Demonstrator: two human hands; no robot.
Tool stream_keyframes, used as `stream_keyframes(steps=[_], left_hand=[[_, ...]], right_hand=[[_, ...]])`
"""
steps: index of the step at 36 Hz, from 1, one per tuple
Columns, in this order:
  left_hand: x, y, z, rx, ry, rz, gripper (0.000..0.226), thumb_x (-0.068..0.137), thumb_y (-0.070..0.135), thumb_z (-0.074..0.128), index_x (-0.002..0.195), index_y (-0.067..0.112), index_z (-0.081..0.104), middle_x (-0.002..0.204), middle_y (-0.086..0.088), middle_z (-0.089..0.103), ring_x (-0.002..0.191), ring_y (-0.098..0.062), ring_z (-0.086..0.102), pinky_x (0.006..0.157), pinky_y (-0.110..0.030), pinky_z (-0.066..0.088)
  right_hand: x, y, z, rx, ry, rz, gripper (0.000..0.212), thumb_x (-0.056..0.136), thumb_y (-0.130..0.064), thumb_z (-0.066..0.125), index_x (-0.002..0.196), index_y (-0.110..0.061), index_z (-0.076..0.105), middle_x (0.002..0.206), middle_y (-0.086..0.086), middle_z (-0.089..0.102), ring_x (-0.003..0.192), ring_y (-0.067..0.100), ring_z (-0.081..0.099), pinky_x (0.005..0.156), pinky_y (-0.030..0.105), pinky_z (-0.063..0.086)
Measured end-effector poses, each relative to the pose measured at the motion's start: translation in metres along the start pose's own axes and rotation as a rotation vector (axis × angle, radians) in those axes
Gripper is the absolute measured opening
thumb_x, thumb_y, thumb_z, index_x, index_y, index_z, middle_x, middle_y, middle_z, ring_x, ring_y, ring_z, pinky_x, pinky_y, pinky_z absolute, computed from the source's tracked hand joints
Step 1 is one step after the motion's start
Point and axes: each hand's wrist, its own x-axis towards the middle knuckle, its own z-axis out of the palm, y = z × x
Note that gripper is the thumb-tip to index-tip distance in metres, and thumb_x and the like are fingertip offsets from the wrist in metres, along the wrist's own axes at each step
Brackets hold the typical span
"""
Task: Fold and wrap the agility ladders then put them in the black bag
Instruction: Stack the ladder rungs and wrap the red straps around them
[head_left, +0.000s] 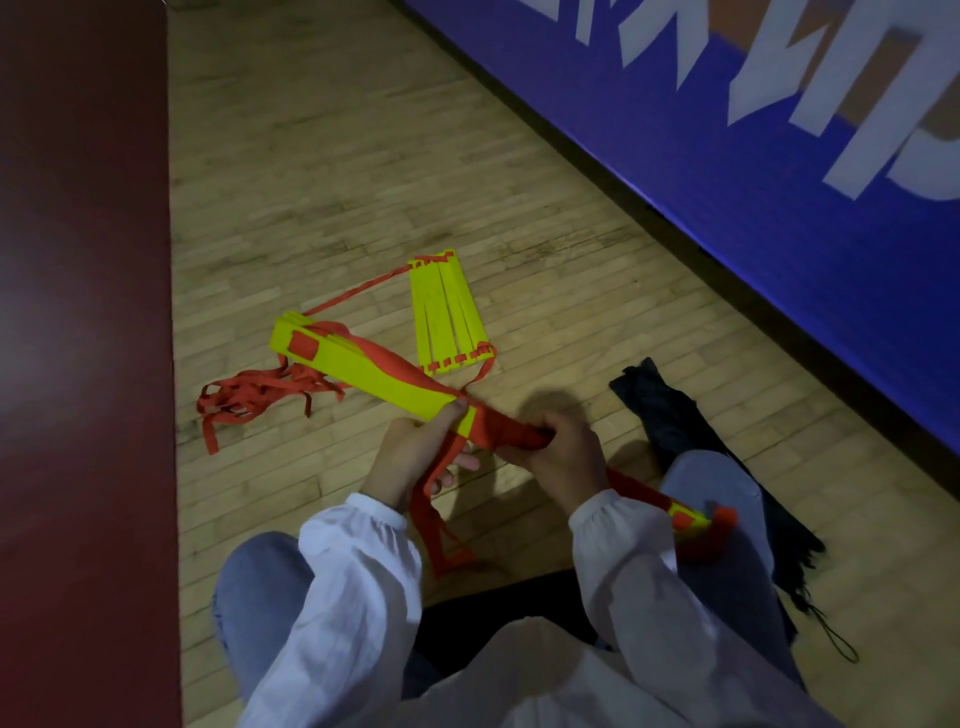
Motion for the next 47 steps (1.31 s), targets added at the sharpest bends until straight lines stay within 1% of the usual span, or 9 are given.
stream_keyframes(steps=[8, 13, 17, 20, 24, 31, 36, 42, 47], left_hand=[[-0.004, -0.004, 0.000, 0.002, 0.037, 0.013, 0.055, 0.091, 0.046, 0.053, 0.073, -0.004, 0.069, 0.070, -0.015, 0.073, 0.030, -0.014, 0.040, 0.033, -0.016, 0.032], [-0.005, -0.005, -0.001, 0.002, 0.015, 0.013, 0.059, 0.090, 0.047, 0.051, 0.078, -0.007, 0.071, 0.071, -0.016, 0.073, 0.032, -0.014, 0.039, 0.034, -0.017, 0.033], [-0.003, -0.004, -0.001, 0.016, 0.003, 0.008, 0.058, 0.090, 0.046, 0.052, 0.078, -0.008, 0.070, 0.071, -0.014, 0.073, 0.030, -0.013, 0.040, 0.034, -0.017, 0.034], [-0.001, -0.004, -0.002, 0.010, -0.020, -0.001, 0.057, 0.091, 0.045, 0.052, 0.077, -0.007, 0.069, 0.071, -0.015, 0.073, 0.029, -0.013, 0.041, 0.033, -0.017, 0.034], [0.003, -0.004, -0.006, -0.033, -0.106, -0.047, 0.052, 0.091, 0.045, 0.055, 0.087, -0.005, 0.067, 0.081, -0.020, 0.073, 0.034, -0.017, 0.050, 0.034, -0.018, 0.039], [0.003, -0.006, -0.014, -0.015, -0.239, -0.114, 0.056, 0.089, 0.054, 0.053, 0.098, -0.001, 0.064, 0.090, -0.022, 0.073, 0.046, -0.021, 0.060, 0.042, -0.022, 0.048], [0.005, -0.006, -0.020, 0.003, -0.260, -0.096, 0.037, 0.093, 0.032, 0.051, 0.099, -0.002, 0.064, 0.091, -0.022, 0.073, 0.045, -0.021, 0.058, 0.040, -0.021, 0.044], [0.008, -0.006, -0.019, -0.078, -0.212, -0.059, 0.025, 0.091, 0.017, 0.049, 0.090, -0.003, 0.065, 0.094, -0.022, 0.072, 0.039, -0.016, 0.052, 0.036, -0.018, 0.041], [0.008, -0.005, -0.019, -0.129, -0.196, -0.011, 0.027, 0.092, 0.019, 0.056, 0.100, -0.005, 0.066, 0.093, -0.023, 0.072, 0.041, -0.015, 0.052, 0.038, -0.019, 0.043]], right_hand=[[-0.004, -0.008, -0.011, -0.136, -0.112, -0.136, 0.037, 0.068, -0.034, 0.085, 0.079, -0.025, 0.051, 0.074, -0.015, 0.053, 0.077, 0.009, 0.053, 0.058, 0.022, 0.034], [-0.005, -0.012, -0.017, -0.138, -0.306, -0.177, 0.031, 0.081, -0.028, 0.075, 0.100, -0.018, 0.053, 0.091, -0.008, 0.056, 0.088, 0.012, 0.054, 0.065, 0.023, 0.038], [-0.005, -0.010, -0.014, -0.043, -0.397, -0.150, 0.042, 0.089, -0.021, 0.068, 0.124, -0.011, 0.049, 0.102, 0.002, 0.063, 0.090, 0.021, 0.067, 0.079, 0.038, 0.054], [-0.005, -0.006, -0.012, 0.029, -0.408, -0.106, 0.033, 0.089, -0.018, 0.067, 0.115, -0.011, 0.049, 0.090, -0.003, 0.066, 0.071, 0.017, 0.069, 0.069, 0.035, 0.058], [-0.007, -0.008, -0.012, 0.061, -0.417, -0.068, 0.029, 0.090, -0.029, 0.065, 0.111, -0.015, 0.051, 0.088, 0.000, 0.069, 0.080, 0.023, 0.070, 0.077, 0.040, 0.057], [-0.008, -0.015, -0.015, 0.017, -0.436, -0.017, 0.048, 0.099, -0.051, 0.035, 0.117, -0.011, 0.055, 0.092, 0.007, 0.065, 0.071, 0.011, 0.058, 0.053, 0.011, 0.042], [-0.005, -0.007, -0.012, -0.029, -0.365, -0.058, 0.042, 0.096, -0.056, 0.038, 0.109, -0.022, 0.059, 0.085, -0.004, 0.061, 0.086, 0.019, 0.061, 0.084, 0.040, 0.048], [-0.007, -0.012, -0.008, -0.099, -0.297, -0.095, 0.045, 0.094, -0.057, 0.043, 0.110, -0.018, 0.061, 0.083, -0.003, 0.062, 0.075, 0.014, 0.061, 0.071, 0.032, 0.043], [-0.007, -0.012, -0.004, -0.138, -0.250, -0.149, 0.048, 0.091, -0.058, 0.050, 0.115, -0.018, 0.061, 0.103, 0.004, 0.065, 0.097, 0.022, 0.061, 0.084, 0.039, 0.048]])
